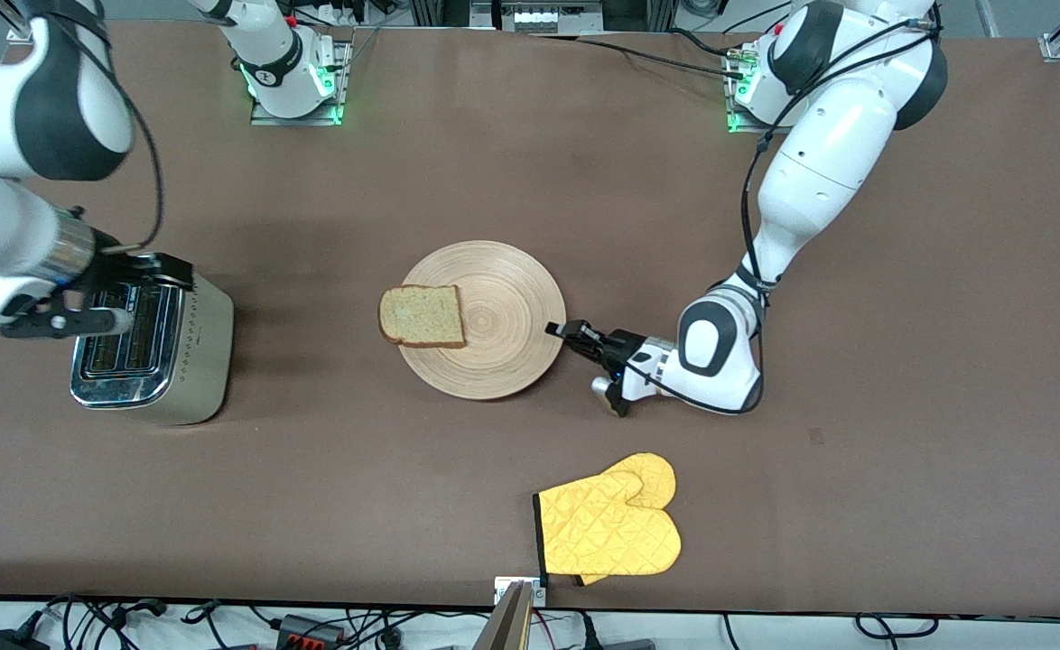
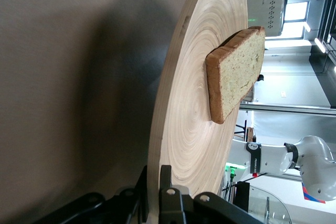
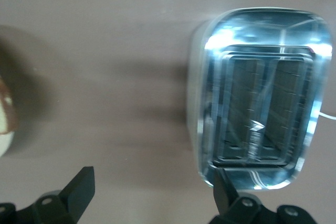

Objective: Move plate and put bread in toaster
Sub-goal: 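Push the plate with the left gripper while the right gripper lowers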

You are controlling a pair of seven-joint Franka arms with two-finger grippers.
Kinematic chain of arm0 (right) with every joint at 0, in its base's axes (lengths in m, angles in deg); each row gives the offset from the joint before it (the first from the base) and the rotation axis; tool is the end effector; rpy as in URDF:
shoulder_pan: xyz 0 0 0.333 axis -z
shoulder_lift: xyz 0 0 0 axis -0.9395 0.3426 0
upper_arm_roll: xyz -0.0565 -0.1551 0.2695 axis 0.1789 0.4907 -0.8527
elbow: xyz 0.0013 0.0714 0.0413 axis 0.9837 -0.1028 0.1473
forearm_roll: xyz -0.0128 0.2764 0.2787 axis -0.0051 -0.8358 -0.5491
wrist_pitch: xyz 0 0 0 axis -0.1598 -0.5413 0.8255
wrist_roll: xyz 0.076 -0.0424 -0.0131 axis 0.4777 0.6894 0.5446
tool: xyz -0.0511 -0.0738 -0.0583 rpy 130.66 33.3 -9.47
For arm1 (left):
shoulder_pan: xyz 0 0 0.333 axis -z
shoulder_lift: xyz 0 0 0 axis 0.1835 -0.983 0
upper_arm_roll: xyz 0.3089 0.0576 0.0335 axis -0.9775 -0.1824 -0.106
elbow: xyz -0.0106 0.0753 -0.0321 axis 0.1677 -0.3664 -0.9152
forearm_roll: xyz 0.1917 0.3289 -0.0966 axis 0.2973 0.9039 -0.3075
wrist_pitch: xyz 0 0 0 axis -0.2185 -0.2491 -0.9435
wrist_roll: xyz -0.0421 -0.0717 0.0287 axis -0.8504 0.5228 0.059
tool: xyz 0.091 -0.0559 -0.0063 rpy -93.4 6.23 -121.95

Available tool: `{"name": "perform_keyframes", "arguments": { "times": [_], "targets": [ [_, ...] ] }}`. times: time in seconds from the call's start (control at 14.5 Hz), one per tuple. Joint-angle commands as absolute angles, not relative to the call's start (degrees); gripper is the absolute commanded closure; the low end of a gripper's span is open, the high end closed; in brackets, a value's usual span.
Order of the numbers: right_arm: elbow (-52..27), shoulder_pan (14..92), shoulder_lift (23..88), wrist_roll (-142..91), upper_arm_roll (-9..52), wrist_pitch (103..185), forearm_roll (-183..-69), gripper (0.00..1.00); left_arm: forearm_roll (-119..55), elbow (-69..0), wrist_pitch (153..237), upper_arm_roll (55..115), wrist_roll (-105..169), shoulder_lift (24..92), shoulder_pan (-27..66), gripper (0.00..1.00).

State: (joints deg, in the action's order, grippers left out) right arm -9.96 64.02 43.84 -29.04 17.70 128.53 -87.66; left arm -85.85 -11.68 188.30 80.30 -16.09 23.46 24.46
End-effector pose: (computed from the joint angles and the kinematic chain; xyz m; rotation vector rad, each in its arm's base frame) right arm 0.6061 0.0479 0.4571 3.0975 0.1784 -0.2470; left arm 0.6144 -0.3478 0.1079 1.9134 -0.4221 -0.3000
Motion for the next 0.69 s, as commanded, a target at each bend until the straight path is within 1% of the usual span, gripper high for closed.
{"name": "perform_keyframes", "arguments": {
  "times": [0.0,0.14,0.34,0.48,0.62],
  "targets": [
    [-9.69,60.31,46.68,-29.64,17.87,129.8,-87.89,0.0,-87.07,-9.81,187.09,79.64,-15.48,22.92,25.78,1.0],
    [-9.78,59.86,49.14,-29.55,17.87,131.21,-91.29,0.0,-86.98,-9.81,187.26,79.29,-15.48,22.92,27.44,1.0],
    [-9.87,59.68,52.23,-31.38,17.87,132.35,-97.36,0.0,-86.72,-9.9,188.4,78.5,-15.56,22.92,28.58,0.96],
    [-9.96,59.77,52.67,-33.76,17.87,132.27,-99.83,0.0,-86.71,-9.9,189.45,77.88,-15.65,22.92,28.68,0.9],
    [-10.74,59.77,52.85,-33.77,17.87,132.53,-100.19,0.0,-86.63,-10.07,189.46,77.62,-15.83,22.92,28.42,0.86]
  ]
}}
